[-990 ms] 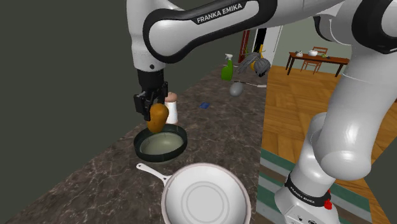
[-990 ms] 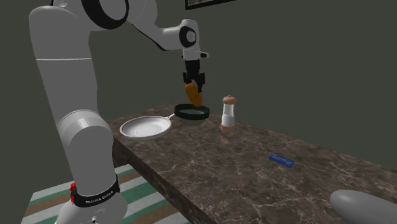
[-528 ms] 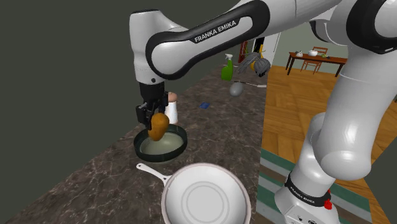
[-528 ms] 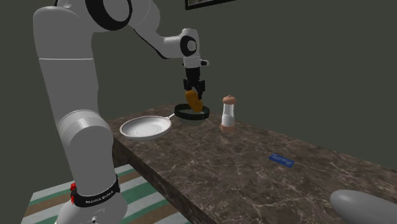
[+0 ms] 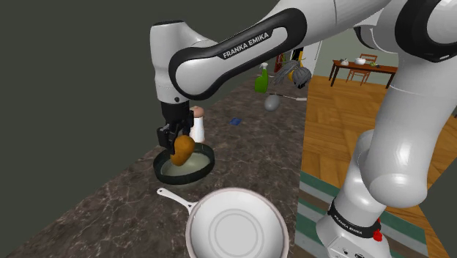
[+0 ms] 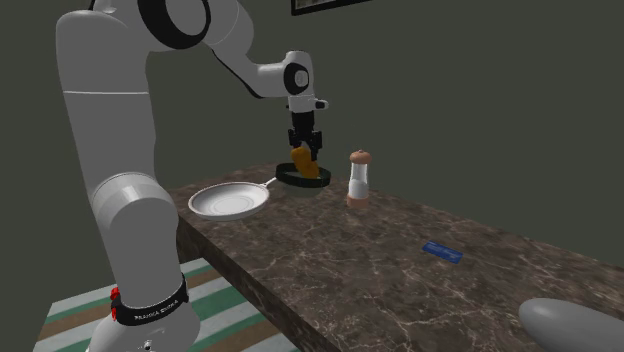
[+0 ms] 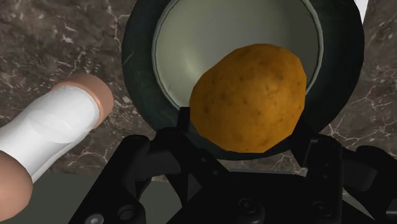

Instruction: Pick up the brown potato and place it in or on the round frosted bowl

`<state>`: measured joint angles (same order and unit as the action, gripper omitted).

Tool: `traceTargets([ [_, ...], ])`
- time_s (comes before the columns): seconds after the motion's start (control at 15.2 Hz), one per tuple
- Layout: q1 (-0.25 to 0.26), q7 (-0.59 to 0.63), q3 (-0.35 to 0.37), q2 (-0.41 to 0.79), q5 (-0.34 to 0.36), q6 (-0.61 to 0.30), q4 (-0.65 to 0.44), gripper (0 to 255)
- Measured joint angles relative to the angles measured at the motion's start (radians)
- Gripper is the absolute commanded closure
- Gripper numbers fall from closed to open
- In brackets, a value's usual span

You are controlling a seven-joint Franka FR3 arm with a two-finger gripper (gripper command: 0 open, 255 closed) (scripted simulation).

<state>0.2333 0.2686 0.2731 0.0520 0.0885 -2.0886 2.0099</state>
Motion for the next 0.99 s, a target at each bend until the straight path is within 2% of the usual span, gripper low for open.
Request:
traceTargets([
  [0.07, 0.000, 0.000, 0.000, 0.000, 0.000, 0.000, 0.000, 255],
  [0.13, 0.000, 0.000, 0.000, 0.000, 0.000, 0.000, 0.000, 0],
  [0.53, 0.000, 0.000, 0.000, 0.000, 0.000, 0.000, 0.000, 0],
  [0.79, 0.001, -0.010, 0.002, -0.030, -0.013, 0.089, -0.062, 0],
  [0.99, 0.001, -0.011, 0.002, -0.037, -0.016, 0.115, -0.080, 0],
])
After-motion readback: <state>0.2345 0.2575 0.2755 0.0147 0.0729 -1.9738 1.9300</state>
